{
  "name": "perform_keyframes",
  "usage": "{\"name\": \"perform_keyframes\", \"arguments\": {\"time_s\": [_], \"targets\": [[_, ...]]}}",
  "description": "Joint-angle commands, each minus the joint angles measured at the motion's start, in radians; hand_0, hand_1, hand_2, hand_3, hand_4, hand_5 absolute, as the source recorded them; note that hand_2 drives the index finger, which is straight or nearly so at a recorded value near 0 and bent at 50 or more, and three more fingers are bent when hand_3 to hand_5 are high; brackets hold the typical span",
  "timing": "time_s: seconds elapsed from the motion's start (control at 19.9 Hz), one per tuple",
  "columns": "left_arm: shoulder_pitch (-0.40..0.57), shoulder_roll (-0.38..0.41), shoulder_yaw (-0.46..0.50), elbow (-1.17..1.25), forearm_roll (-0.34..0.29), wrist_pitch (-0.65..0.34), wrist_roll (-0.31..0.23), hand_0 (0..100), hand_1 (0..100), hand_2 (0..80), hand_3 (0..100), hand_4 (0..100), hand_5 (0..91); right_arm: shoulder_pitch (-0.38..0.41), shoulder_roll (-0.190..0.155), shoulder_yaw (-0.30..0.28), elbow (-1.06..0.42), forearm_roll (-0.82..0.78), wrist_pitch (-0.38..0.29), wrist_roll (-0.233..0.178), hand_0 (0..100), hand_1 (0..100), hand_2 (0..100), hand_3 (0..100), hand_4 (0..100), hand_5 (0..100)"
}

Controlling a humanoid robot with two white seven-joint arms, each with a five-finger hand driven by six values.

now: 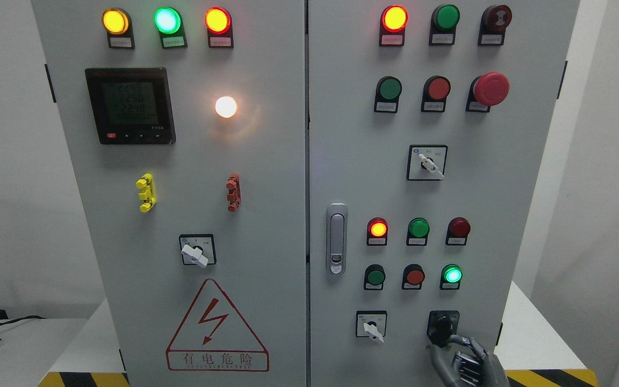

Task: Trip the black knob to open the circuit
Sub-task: 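Release the knob and lower the right hand away from the cabinet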

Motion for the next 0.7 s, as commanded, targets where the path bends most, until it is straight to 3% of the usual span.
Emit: {"name": "perform_keyframes", "arguments": {"time_s": [0.0,0.65], "targets": [[0.000,-0.001,0.000,0.000,-0.031,0.000,0.000,12,39,0.0,0,0,0.0,0.006,-0.026,0.010,0.001,0.001,0.001,0.007,33,71,41,100,100,94],[0.000,-0.001,0.000,0.000,-0.031,0.000,0.000,12,39,0.0,0,0,0.0,0.021,-0.027,-0.011,0.010,0.001,-0.006,0.009,33,71,41,100,100,94]]}}
